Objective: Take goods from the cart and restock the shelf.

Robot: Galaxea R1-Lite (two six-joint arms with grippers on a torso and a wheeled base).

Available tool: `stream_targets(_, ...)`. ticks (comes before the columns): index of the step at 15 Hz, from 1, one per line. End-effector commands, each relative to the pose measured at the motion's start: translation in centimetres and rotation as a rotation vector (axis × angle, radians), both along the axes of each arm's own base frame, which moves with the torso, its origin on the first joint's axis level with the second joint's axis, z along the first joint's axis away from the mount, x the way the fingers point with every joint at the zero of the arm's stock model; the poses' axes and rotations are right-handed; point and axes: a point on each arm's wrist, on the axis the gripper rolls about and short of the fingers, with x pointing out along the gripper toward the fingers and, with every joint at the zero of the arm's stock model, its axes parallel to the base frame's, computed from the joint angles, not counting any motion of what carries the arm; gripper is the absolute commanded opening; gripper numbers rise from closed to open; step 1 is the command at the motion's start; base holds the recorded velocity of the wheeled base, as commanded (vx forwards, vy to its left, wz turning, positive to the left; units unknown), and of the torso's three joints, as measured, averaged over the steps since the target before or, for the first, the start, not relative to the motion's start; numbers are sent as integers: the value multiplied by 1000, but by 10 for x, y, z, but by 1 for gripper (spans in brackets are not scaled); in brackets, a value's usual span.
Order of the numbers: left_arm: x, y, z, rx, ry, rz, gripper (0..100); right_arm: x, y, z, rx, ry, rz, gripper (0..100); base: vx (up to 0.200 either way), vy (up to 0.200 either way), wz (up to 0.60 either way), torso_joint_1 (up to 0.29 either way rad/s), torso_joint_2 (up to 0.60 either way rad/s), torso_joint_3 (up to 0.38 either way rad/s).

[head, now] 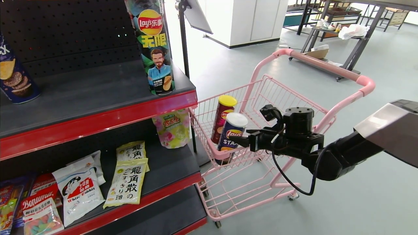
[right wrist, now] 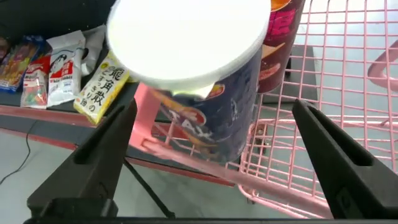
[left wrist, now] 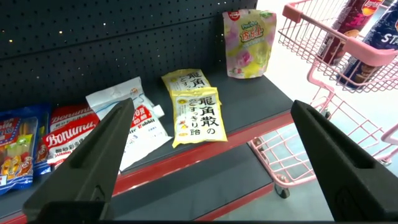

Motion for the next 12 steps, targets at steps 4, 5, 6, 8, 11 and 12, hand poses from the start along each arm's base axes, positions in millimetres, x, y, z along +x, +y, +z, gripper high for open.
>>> stream_targets(4, 0, 0, 0, 0, 1, 0, 100, 22, 16, -18, 10, -18, 15, 100, 0, 0, 0, 0, 0, 0)
stream_targets(5, 0, 0, 0, 0, 2, 0, 100, 25, 17, -21, 10, -18, 15, 100, 0, 0, 0, 0, 0, 0)
stream_targets(6, 0, 0, 0, 0, 1, -1, 100, 27, 19, -24, 10, -18, 15, 100, 0, 0, 0, 0, 0, 0)
stream_targets(8, 0, 0, 0, 0, 1, -3, 100, 32, 21, -29, 10, -18, 16, 100, 0, 0, 0, 0, 0, 0)
stream_targets(11, 0, 0, 0, 0, 1, -3, 100, 39, 23, -31, 14, -28, 15, 100, 0, 0, 0, 0, 0, 0)
stream_targets(12, 0, 0, 0, 0, 1, 0, 100, 41, 24, -32, 16, -31, 15, 100, 0, 0, 0, 0, 0, 0)
